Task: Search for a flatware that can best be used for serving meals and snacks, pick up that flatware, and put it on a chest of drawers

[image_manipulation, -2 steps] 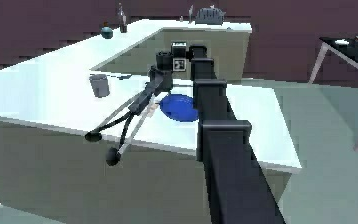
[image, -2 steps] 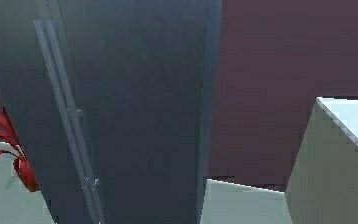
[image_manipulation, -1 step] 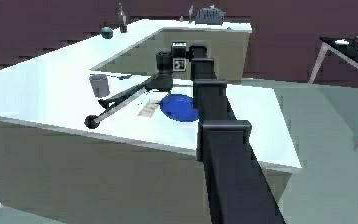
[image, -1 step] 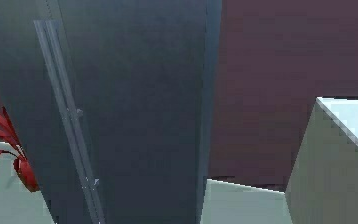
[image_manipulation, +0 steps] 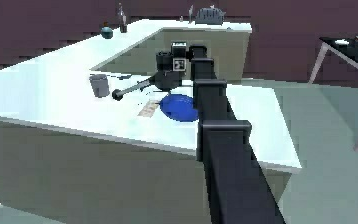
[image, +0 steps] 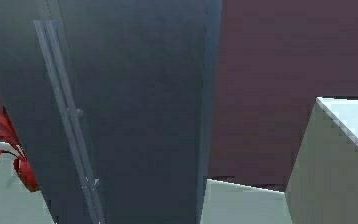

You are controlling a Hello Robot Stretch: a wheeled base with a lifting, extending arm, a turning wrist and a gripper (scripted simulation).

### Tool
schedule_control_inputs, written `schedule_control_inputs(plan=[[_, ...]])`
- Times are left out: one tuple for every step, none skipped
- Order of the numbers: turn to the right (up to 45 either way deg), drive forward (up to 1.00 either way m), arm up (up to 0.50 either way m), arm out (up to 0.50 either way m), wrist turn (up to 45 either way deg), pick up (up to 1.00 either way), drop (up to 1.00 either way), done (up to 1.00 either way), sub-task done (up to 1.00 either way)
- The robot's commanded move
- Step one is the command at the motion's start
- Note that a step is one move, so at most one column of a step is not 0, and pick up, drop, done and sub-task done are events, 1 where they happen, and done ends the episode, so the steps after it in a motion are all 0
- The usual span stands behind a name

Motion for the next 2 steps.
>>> schedule_control_inputs(plan=[[0.0,0.0,0.0,0.0,45.0,0.0,0.0,0.0,0.0],[0.0,0.0,0.0,0.0,18.0,0.0,0.0,0.0,0.0]])
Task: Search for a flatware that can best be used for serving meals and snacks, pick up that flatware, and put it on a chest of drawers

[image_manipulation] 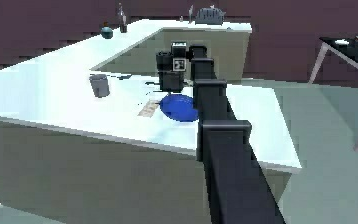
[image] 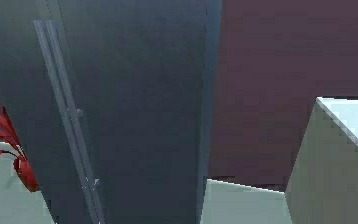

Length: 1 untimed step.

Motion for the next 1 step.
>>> schedule_control_inputs(plan=[[0.0,0.0,-0.14,0.0,0.0,0.0,0.0,0.0,0.0]])
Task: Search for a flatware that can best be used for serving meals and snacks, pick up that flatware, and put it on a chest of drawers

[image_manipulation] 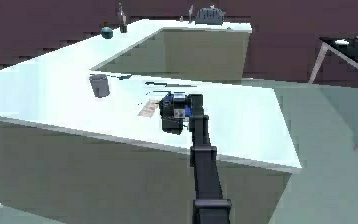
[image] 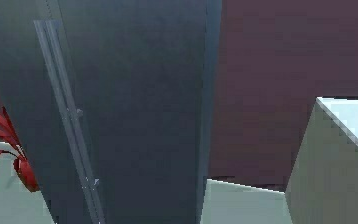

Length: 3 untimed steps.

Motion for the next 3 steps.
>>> schedule_control_inputs(plan=[[0.0,0.0,0.0,0.0,0.0,1.0,0.0,0.0,0.0],[0.0,0.0,0.1,0.0,0.0,0.0,0.0,0.0,0.0],[0.0,0.0,0.04,0.0,0.0,0.0,0.0,0.0,0.0]])
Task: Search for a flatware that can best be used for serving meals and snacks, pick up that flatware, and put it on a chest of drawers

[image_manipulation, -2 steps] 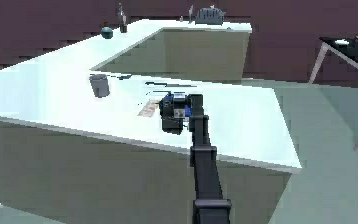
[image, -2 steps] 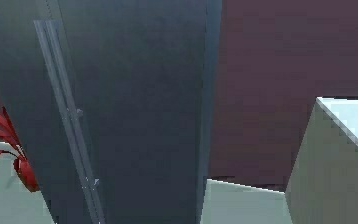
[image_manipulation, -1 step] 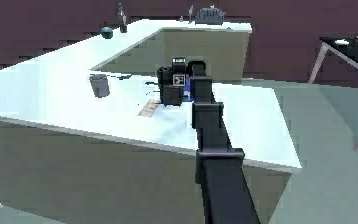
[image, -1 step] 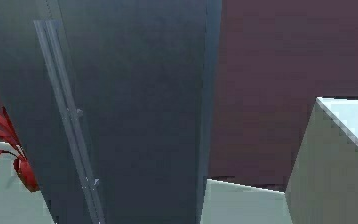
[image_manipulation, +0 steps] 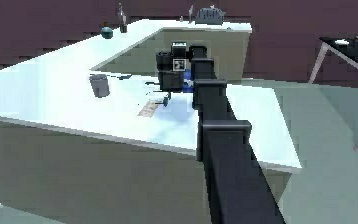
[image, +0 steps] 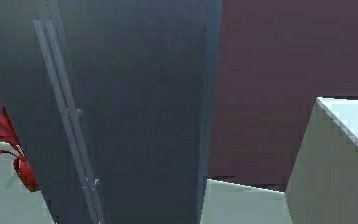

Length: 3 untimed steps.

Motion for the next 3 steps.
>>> schedule_control_inputs(plan=[[0.0,0.0,0.0,0.0,-45.0,0.0,0.0,0.0,0.0],[0.0,0.0,0.0,0.0,-45.0,0.0,0.0,0.0,0.0],[0.0,0.0,0.0,0.0,-45.0,0.0,0.0,0.0,0.0]])
